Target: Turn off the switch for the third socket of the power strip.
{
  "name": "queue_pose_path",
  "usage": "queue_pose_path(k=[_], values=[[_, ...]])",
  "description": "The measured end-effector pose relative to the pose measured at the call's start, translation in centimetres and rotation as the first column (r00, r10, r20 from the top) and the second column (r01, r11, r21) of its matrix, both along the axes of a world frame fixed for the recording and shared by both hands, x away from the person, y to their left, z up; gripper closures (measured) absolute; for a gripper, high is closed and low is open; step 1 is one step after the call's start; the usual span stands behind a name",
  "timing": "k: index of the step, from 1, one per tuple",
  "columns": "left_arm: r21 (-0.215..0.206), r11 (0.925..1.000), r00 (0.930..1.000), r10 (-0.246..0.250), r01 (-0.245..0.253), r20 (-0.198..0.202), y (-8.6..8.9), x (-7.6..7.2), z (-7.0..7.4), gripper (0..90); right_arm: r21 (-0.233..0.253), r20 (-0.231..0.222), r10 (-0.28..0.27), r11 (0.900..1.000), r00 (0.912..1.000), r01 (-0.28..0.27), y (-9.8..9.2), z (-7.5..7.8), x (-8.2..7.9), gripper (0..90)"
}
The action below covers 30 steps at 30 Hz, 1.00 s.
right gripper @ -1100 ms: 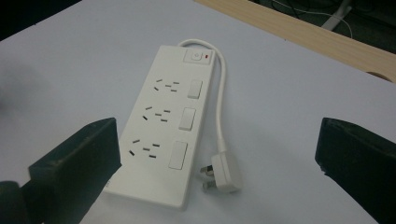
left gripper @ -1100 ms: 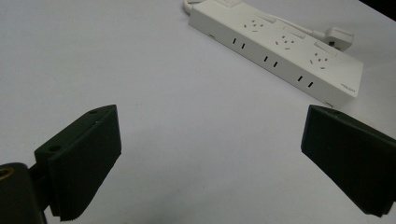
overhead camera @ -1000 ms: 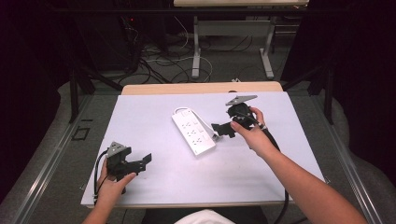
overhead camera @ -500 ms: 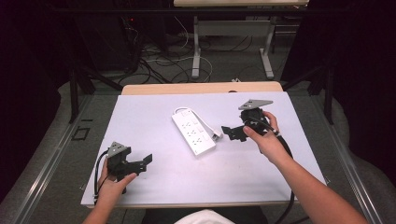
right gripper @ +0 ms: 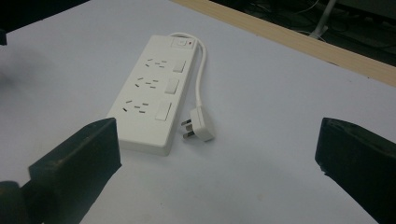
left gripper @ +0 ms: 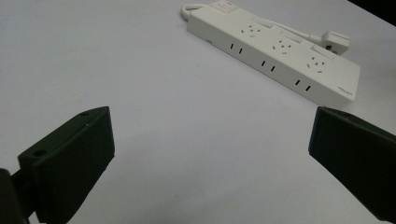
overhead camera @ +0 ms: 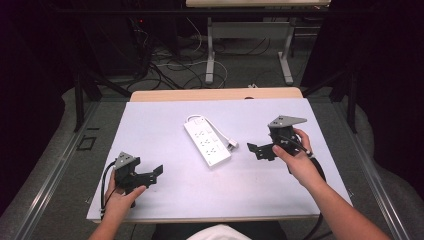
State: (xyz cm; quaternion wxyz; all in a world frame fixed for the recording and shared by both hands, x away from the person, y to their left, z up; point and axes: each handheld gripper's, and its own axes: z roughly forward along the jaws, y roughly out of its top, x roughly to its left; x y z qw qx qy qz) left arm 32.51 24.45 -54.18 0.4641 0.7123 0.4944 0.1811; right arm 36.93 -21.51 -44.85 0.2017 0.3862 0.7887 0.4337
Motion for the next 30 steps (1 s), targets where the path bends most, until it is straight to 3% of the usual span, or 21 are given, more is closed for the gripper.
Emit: queue_pose_path(k=[6, 17, 30], values=[[0.002, 1.0000, 1.0000, -0.002, 0.002, 0.001, 0.0, -0.1, 0.0, 0.3, 0.021, 0.011, -0.018, 1.000, 0.9998, 0.018, -1.2, -0.6, -1.3, 0.0], [0.004, 0.9999, 0.9999, -0.010, 0.010, 0.007, -0.1, -0.2, 0.0, 0.2, 0.069, -0.009, -0.064, 0.995, 0.9979, 0.065, -4.1, -2.5, -2.7, 0.0], [0.007, 0.9999, 0.9999, -0.010, 0.010, 0.007, -0.1, -0.2, 0.0, 0.2, 0.060, -0.007, -0.109, 0.992, 0.9940, 0.109, -7.1, -5.5, -4.0, 0.0]])
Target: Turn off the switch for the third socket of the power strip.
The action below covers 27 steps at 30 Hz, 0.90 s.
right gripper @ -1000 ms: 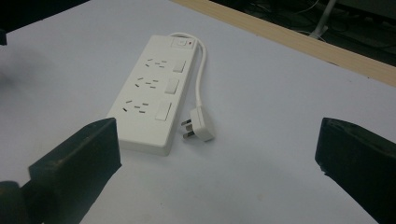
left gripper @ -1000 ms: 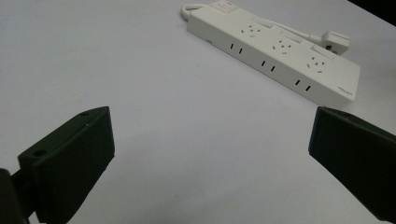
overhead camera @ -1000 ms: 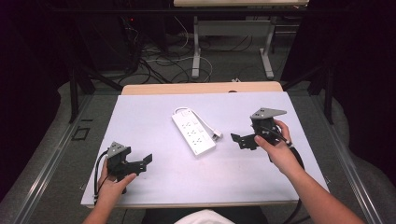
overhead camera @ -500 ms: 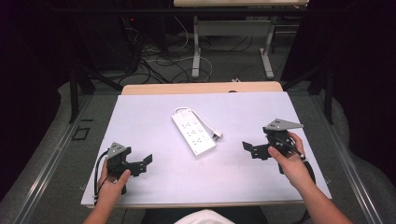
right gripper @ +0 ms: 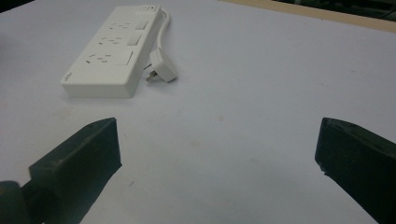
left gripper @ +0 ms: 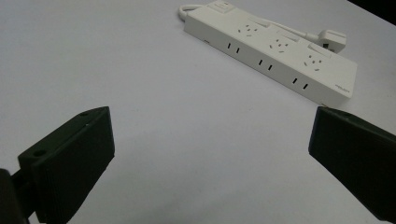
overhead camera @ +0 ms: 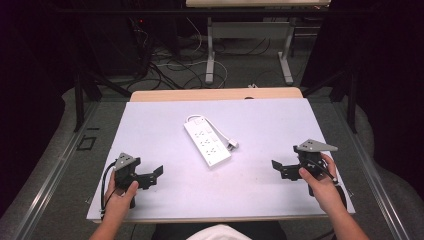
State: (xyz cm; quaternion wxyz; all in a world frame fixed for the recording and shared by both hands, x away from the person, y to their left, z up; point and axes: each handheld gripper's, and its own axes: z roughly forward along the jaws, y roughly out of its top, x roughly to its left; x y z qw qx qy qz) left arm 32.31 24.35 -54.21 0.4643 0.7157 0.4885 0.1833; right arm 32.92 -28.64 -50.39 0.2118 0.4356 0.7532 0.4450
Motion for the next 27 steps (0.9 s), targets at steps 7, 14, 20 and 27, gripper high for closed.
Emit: queue_pose_path(k=[7, 14, 20, 27], values=[[0.001, 1.0000, 1.0000, -0.002, 0.002, 0.001, 0.1, 0.0, 0.0, 0.3, 0.008, 0.012, -0.022, 1.000, 0.9997, 0.022, -1.1, -1.5, -0.5, 0.0], [0.004, 1.0000, 1.0000, -0.006, 0.006, -0.001, 0.0, 0.0, 0.0, 0.2, 0.017, 0.014, -0.033, 0.999, 0.9993, 0.033, -2.0, -2.8, -0.9, 0.0], [0.007, 0.9999, 0.9999, -0.013, 0.013, -0.008, 0.0, 0.0, 0.0, 0.3, 0.022, 0.012, -0.042, 0.999, 0.9990, 0.042, -2.6, -3.7, -1.0, 0.0], [0.008, 0.9999, 0.9999, -0.013, 0.013, -0.007, 0.1, 0.0, 0.0, 0.3, 0.018, 0.002, -0.050, 0.999, 0.9987, 0.050, -2.7, -4.2, -1.2, 0.0]])
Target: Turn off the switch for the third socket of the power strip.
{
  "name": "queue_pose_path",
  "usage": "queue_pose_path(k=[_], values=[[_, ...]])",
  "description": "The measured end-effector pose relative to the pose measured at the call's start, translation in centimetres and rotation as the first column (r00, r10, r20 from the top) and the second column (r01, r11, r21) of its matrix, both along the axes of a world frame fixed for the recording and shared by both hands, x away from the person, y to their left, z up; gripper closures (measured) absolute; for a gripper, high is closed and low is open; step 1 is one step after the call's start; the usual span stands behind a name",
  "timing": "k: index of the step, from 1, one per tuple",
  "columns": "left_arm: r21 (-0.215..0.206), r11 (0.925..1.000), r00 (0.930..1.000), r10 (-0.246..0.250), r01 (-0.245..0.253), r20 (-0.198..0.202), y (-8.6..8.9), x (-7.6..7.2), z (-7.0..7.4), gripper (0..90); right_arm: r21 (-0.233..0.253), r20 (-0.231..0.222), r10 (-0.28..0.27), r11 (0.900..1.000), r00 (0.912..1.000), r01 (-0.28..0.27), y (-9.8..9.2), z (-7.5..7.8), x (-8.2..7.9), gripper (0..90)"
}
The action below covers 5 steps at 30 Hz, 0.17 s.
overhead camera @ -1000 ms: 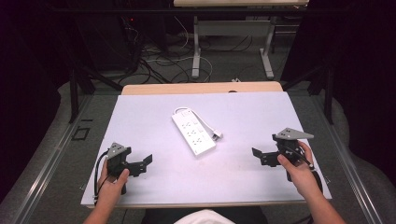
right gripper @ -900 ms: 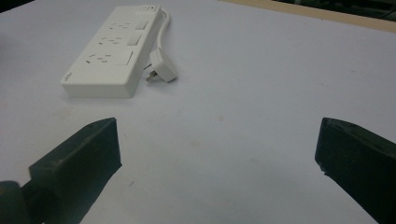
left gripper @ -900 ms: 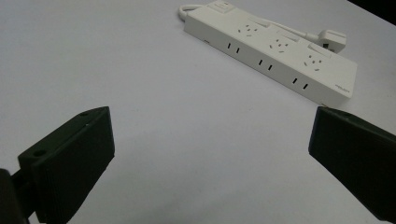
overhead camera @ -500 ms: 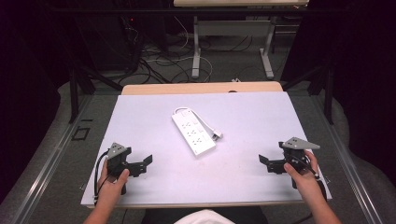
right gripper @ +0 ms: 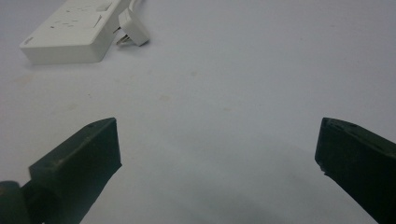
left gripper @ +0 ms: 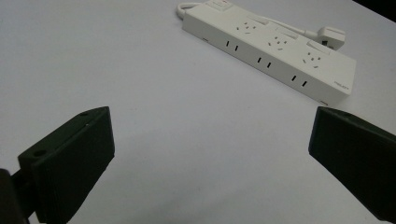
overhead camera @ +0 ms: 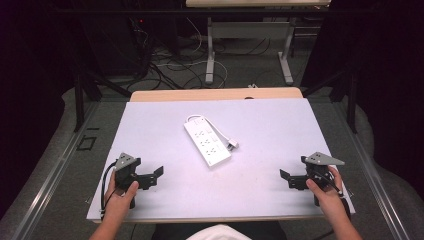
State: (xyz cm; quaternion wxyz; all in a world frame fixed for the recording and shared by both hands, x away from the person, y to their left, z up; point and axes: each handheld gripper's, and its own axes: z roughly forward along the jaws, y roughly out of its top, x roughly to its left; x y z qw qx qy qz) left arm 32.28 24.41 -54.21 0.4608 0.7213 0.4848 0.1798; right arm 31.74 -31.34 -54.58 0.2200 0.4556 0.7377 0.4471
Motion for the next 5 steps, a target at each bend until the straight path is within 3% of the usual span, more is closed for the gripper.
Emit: queue_pose_path(k=[5], values=[[0.002, 1.0000, 1.0000, -0.003, 0.003, -0.002, 0.00, 0.01, 0.03, 0.2, 0.005, 0.004, 0.005, 1.000, 1.0000, -0.005, -0.04, -0.06, 0.07, 0.0]])
